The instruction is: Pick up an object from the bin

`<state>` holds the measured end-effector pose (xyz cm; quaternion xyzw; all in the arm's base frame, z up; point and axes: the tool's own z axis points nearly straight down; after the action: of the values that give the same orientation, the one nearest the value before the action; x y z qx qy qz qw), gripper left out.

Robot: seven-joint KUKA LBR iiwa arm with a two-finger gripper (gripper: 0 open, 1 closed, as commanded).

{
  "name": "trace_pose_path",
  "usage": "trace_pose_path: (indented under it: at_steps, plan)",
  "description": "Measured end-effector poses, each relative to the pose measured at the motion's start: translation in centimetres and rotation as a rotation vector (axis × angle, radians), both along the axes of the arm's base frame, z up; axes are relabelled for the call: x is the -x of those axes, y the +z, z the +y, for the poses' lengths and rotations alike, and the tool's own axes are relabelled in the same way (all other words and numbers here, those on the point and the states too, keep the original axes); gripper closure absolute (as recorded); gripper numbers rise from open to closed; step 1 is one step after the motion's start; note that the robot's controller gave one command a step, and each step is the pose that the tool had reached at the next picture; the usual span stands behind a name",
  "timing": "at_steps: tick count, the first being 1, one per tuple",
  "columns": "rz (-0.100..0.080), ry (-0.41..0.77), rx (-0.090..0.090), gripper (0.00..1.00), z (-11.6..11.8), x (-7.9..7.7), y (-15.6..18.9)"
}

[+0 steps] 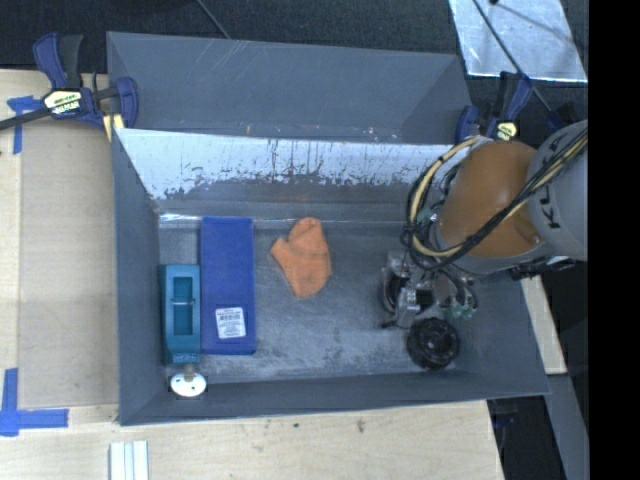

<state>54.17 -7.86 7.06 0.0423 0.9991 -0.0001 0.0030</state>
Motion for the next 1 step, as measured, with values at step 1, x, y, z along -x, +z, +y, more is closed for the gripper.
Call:
trace_pose_path:
  at_steps: [1]
  plan:
    - [0.0, 0.0, 0.0, 1.0, 0.0, 0.0, 0.0]
